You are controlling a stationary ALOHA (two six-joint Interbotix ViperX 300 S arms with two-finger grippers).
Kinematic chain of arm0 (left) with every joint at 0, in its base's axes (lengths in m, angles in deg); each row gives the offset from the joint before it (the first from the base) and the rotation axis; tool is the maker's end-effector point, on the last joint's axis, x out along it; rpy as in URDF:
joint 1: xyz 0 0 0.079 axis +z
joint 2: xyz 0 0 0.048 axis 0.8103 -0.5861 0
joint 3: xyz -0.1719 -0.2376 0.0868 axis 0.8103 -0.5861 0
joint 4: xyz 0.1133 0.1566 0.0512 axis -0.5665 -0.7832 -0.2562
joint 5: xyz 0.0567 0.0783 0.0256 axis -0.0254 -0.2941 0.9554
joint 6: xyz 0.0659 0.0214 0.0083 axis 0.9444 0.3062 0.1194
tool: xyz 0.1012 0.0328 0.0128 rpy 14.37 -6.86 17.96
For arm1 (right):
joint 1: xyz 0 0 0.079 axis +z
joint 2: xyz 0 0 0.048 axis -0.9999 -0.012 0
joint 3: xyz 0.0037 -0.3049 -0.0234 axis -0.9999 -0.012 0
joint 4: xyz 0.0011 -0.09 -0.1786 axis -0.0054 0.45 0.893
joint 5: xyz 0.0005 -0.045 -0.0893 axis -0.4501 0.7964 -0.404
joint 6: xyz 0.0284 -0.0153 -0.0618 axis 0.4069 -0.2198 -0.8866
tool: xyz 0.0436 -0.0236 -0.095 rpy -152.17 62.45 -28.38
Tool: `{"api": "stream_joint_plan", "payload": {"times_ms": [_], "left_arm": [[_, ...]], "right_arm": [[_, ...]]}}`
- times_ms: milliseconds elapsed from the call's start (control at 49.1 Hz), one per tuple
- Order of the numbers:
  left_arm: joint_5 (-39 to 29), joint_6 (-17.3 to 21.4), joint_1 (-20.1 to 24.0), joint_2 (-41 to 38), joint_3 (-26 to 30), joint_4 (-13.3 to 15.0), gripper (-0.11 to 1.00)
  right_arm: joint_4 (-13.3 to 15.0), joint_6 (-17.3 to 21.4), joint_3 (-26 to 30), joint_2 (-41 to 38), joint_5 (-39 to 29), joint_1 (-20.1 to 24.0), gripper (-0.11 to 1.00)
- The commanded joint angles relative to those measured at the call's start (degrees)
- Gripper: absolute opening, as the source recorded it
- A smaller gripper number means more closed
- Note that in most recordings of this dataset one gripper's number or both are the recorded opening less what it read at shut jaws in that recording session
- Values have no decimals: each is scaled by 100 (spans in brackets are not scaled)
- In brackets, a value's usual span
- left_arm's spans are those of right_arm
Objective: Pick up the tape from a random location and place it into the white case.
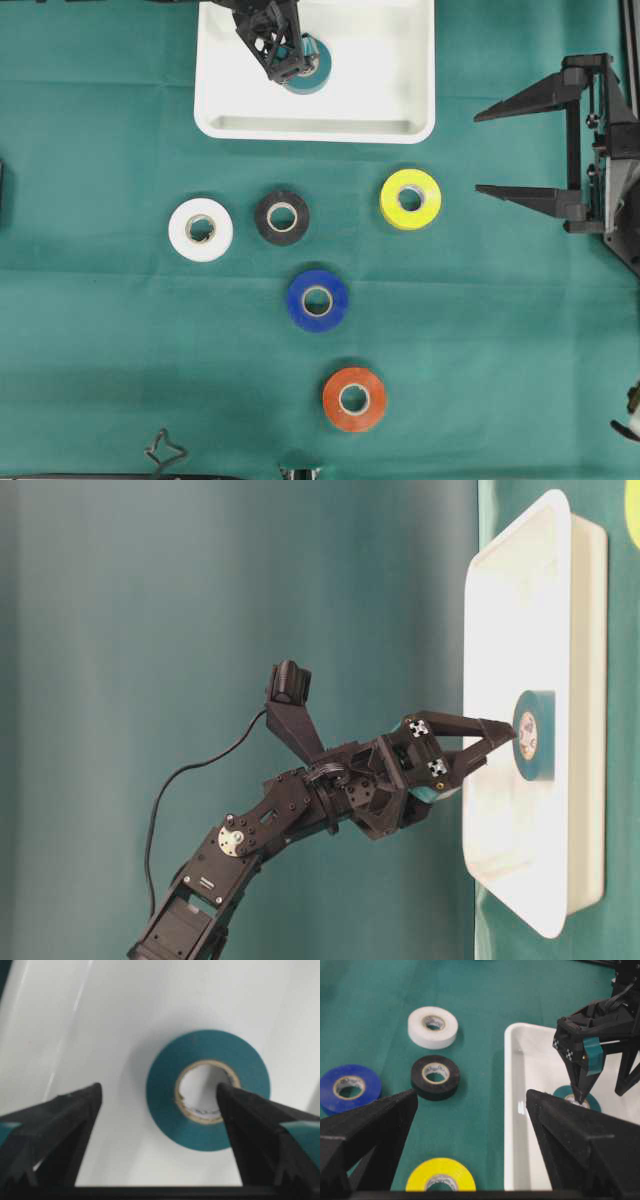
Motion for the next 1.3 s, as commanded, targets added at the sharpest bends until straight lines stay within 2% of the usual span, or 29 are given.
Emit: {"api": "stream_joint_plan", "payload": {"times_ms": [0,692,1038,1283], "left_arm": [[18,9,9,141,79,18,96],[-1081,18,-343,1310,765,9,96],[-1134,9,-360,1608,659,9,96],[-1134,0,-844,1635,615,9,96]], "right_arm": [[0,9,141,-18,62,9,91],[0,26,167,18,35,9,91],[0,26,167,18,26,9,91],[0,26,167,18,44,9,91]]}}
